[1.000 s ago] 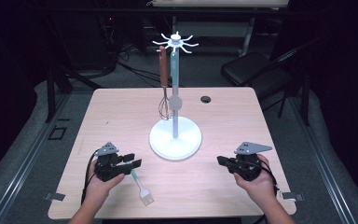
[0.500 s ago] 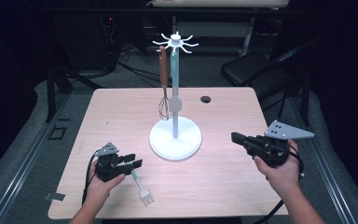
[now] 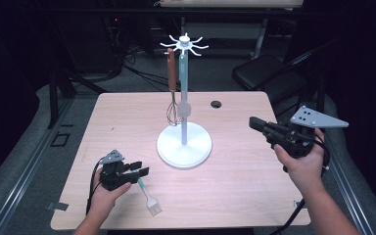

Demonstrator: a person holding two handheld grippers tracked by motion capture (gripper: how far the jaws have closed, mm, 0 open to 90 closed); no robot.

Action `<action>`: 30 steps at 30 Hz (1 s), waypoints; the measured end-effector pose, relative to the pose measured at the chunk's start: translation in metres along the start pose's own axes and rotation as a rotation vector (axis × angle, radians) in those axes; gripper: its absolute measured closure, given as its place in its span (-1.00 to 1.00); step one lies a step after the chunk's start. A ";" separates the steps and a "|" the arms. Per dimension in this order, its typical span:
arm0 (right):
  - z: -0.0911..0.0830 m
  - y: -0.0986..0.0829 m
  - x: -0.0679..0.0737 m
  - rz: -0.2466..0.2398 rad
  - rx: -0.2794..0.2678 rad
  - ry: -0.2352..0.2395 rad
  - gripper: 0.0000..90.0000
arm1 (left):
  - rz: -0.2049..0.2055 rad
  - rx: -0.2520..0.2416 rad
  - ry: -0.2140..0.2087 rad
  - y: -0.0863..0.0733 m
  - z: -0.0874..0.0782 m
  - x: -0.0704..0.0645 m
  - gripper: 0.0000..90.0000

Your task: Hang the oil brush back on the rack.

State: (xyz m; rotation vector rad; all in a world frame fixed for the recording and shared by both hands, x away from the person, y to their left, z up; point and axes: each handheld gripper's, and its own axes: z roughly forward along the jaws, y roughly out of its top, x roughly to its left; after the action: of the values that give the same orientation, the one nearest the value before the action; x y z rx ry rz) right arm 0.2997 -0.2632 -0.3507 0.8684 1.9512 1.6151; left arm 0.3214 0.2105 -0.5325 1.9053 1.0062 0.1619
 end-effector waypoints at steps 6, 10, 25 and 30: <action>0.006 0.010 -0.003 0.009 -0.022 0.000 1.00 | -0.001 0.002 0.003 0.000 0.001 0.000 0.20; 0.009 0.019 -0.004 0.006 -0.039 0.004 1.00 | 0.001 0.006 -0.002 -0.001 0.001 0.000 0.20; 0.028 0.071 0.000 -0.033 -0.083 0.018 1.00 | -0.007 0.003 0.000 -0.001 0.003 0.002 0.20; 0.043 0.088 0.003 -0.045 -0.089 0.024 1.00 | -0.007 0.003 0.000 -0.002 0.003 0.002 0.20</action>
State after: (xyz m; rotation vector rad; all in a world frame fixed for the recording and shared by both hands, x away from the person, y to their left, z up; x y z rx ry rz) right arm 0.3430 -0.2213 -0.2736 0.7683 1.8853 1.6795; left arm 0.3231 0.2107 -0.5358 1.9042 1.0134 0.1567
